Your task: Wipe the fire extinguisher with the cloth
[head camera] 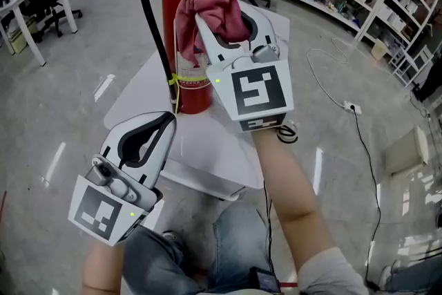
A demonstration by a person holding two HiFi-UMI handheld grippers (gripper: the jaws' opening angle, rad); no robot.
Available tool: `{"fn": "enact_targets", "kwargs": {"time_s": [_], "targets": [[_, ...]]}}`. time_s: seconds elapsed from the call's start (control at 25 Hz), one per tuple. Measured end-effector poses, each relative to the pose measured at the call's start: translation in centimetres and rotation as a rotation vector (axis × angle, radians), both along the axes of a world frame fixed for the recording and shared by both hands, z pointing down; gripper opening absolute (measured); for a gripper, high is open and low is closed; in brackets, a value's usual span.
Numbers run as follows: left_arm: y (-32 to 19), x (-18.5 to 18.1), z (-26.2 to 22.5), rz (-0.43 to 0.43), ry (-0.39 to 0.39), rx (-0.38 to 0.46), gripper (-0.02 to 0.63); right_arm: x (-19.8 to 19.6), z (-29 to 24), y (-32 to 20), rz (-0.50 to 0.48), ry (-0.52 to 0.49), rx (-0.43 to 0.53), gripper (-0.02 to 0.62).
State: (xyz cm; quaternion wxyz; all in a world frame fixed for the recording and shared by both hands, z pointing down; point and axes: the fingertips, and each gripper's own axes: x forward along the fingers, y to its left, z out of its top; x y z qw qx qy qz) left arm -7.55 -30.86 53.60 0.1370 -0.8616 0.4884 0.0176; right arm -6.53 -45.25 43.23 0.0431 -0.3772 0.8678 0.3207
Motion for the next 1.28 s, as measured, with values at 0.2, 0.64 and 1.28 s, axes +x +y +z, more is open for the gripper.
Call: {"fn": "enact_targets", "kwargs": {"time_s": [0.2,0.64,1.28], "targets": [[0.1,-0.2,0.3,-0.012,-0.009,-0.016,0.014,0.0,-2.4,0.2,-0.009,-0.03,0.019,0.147],[0.2,-0.2,0.1,-0.019,-0.006,0.021,0.014,-0.5,14.0,0.4,0.06,0.178,-0.097,0.147],[-2.8,-2.7,0.0,0.005,0.009,-0.022,0.014,-0.3,10.2,1.3,-0.02,0.042,-0.147,0.146]]}}
